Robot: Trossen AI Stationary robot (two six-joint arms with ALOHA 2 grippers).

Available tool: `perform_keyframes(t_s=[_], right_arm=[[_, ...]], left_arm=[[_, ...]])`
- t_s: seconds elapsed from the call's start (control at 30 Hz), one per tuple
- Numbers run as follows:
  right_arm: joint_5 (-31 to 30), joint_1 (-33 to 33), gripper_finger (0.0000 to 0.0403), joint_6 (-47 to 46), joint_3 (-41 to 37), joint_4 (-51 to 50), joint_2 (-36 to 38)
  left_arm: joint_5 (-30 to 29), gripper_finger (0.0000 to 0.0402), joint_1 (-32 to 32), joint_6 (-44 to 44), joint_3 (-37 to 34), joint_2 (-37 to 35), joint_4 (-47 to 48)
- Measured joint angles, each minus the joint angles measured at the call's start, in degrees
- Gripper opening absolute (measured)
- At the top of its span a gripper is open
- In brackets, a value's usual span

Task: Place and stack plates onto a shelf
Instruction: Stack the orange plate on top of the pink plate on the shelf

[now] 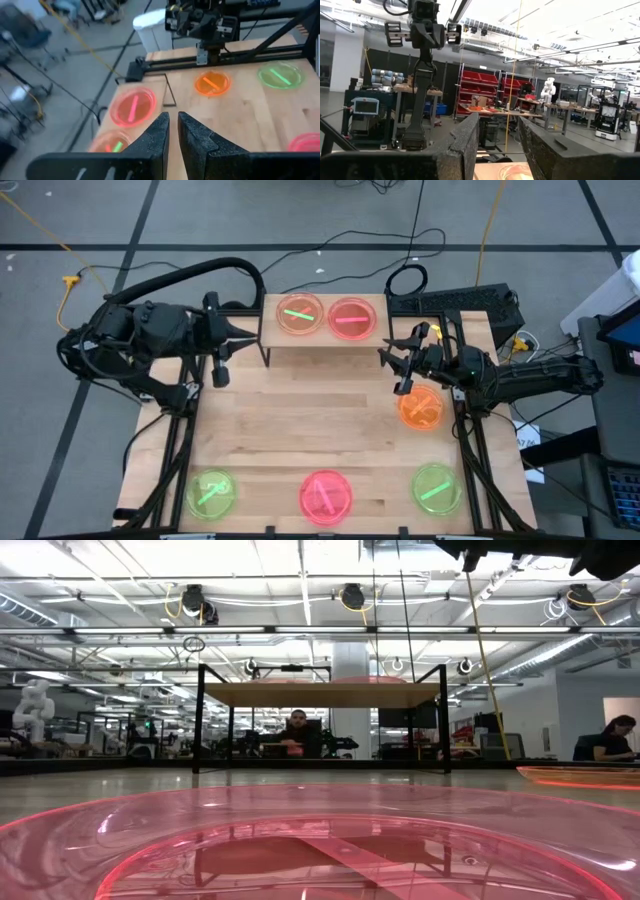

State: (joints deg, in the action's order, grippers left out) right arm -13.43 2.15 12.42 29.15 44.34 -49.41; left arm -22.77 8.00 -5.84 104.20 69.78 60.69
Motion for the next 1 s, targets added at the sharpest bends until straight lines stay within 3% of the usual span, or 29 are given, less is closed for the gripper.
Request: perform_keyframes(t_s=[1.0], right_arm=[[0.0,0.0,0.0123,-0.7,0.0,0.1,0.0]], left_arm=[[0.1,0.0047,0.0,-2.9,0.0,0.5,-4.0]])
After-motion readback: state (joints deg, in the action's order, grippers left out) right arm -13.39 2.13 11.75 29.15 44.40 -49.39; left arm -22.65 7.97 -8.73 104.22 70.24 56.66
